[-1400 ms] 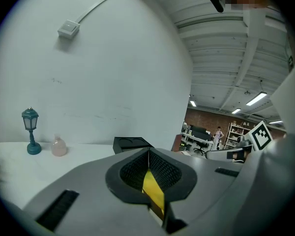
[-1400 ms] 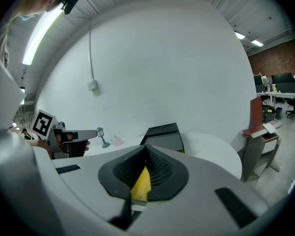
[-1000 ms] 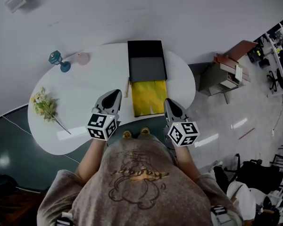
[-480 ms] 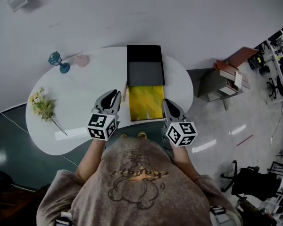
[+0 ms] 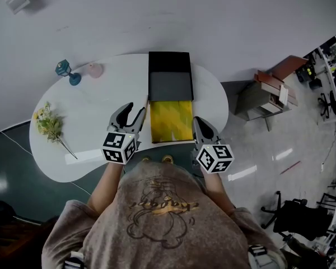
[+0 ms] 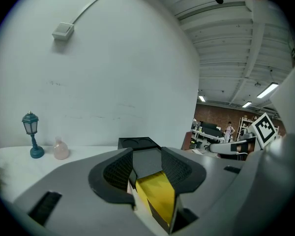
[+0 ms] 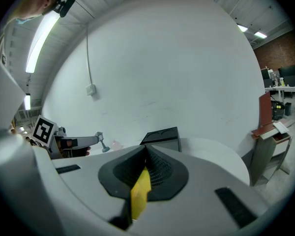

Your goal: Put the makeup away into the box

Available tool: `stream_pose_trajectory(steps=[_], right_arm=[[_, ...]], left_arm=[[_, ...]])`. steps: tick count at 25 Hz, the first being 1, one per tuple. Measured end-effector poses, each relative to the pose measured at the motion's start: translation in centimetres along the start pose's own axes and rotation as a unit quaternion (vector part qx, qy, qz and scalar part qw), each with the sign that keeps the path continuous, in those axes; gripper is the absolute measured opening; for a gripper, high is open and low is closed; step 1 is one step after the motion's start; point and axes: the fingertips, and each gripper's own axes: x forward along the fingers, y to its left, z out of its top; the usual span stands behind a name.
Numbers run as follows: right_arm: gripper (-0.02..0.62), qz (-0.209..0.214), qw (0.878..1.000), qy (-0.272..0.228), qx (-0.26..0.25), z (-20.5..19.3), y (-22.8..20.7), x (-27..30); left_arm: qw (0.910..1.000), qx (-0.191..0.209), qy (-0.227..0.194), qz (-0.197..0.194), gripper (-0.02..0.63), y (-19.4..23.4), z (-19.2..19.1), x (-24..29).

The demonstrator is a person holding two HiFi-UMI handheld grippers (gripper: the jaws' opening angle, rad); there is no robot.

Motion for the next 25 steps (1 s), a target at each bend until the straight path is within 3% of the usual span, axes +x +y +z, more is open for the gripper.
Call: stream_pose_trajectory(steps=[9, 25], right_arm=[[0.003, -0.003, 1.000, 0.004, 0.008, -0.5, -0.4, -0.5], [0.003, -0.032, 0.999, 0.003, 0.020, -1.2, -2.2, -2.6]], left_arm=[[0.9999, 0.005, 0.012, 0.006, 0.310, 0.1, -0.6, 0.3], [0.9930, 0.026, 0.114, 0.019, 0.311, 2.7, -8.3, 3.9]])
